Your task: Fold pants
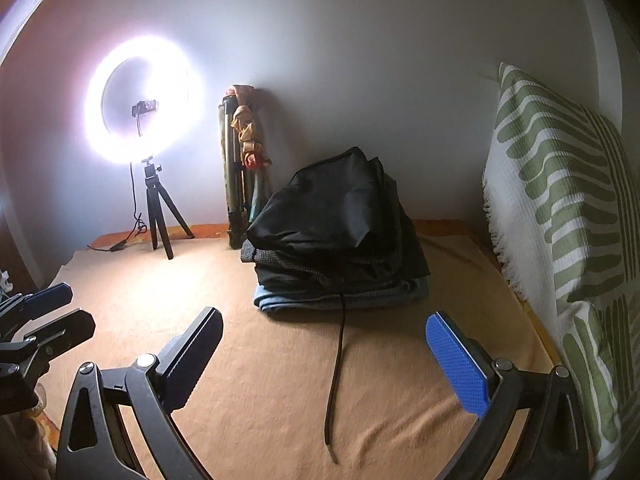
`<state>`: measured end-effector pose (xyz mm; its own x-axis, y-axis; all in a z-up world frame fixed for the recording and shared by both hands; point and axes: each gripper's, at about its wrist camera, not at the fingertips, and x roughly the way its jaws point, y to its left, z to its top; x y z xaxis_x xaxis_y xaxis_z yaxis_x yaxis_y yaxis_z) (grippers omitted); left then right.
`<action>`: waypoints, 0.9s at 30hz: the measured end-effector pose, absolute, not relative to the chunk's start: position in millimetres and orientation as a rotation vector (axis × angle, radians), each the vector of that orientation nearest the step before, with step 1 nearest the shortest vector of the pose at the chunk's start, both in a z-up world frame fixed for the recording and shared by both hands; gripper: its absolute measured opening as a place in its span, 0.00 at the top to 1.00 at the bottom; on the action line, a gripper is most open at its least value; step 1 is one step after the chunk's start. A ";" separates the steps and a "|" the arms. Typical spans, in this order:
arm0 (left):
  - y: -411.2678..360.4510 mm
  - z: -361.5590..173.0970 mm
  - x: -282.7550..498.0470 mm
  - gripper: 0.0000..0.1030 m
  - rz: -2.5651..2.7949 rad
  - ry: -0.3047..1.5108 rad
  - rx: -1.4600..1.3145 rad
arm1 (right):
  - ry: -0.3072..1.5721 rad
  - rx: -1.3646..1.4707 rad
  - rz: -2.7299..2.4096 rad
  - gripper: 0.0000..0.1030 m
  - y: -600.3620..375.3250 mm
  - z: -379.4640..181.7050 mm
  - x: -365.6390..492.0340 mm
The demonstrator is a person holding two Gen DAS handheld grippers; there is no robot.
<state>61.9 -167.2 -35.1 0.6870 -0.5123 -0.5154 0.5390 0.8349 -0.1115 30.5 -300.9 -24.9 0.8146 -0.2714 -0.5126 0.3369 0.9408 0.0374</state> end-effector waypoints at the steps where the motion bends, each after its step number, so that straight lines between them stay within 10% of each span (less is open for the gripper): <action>1: -166.3 -36.3 60.6 0.22 -0.587 0.560 0.054 | 0.527 0.128 -0.331 0.00 -300.3 -26.1 29.4; 27: -171.4 -52.2 50.7 0.22 -0.563 0.591 0.114 | 0.523 0.161 -0.358 0.00 -304.7 -39.5 28.1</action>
<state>50.7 -171.4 -52.2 0.6854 -0.4695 -0.5566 0.5331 0.8442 -0.0557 28.1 -304.7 -39.5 0.8063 -0.2921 -0.5144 0.3736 0.9257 0.0600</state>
